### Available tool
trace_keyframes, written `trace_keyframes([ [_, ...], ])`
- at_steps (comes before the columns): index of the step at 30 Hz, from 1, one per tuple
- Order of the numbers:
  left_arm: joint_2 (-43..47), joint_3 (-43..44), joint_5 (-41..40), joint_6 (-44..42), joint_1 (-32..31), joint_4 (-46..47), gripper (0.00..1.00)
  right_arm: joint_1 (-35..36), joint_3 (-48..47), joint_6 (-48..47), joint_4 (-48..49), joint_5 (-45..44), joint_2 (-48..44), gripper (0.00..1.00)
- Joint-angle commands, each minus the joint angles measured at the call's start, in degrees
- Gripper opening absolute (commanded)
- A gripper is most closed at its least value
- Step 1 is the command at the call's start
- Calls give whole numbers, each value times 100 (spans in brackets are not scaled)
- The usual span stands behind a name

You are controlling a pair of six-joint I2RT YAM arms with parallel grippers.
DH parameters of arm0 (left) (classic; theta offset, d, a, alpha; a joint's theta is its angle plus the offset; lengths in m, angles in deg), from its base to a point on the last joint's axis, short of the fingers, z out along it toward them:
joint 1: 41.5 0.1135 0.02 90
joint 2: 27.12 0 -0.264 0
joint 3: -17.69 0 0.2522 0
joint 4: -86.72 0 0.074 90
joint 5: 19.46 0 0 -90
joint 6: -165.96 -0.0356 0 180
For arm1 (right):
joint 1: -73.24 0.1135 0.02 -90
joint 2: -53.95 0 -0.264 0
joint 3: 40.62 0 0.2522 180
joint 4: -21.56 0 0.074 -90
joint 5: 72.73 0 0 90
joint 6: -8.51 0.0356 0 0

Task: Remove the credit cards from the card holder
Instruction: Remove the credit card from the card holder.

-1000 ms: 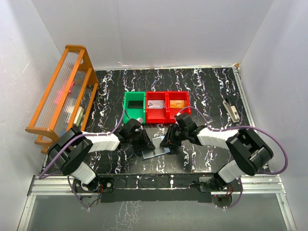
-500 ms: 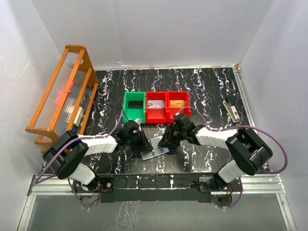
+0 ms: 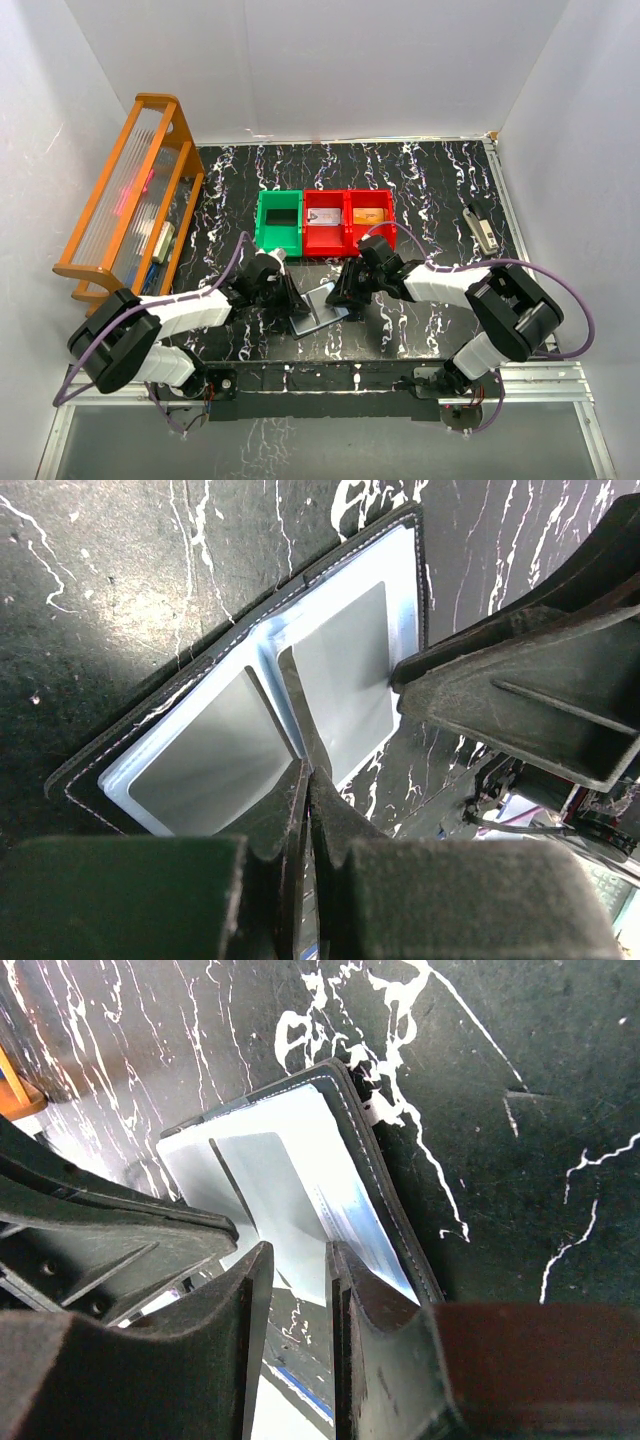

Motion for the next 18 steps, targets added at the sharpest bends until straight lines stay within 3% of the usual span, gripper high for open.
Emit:
trace_keyframes([
  [1,335,-127,-95,5,83,-87,0,65,136,-260,-490,-370,304,27],
  [3,300,-158,-14,87,83,99,0,64,146,-264,-416,-295,330,27],
  [7,-2,-133,144,385,84,335,26,66,130,-256,-408,-285,377,27],
  [15,-290,-415,-151,899,83,533,31,63,247,-169,-272,-218,362,27],
  [18,-463,-511,-180,1031,83,787,21,64,316,-101,-142,-130,368,27],
])
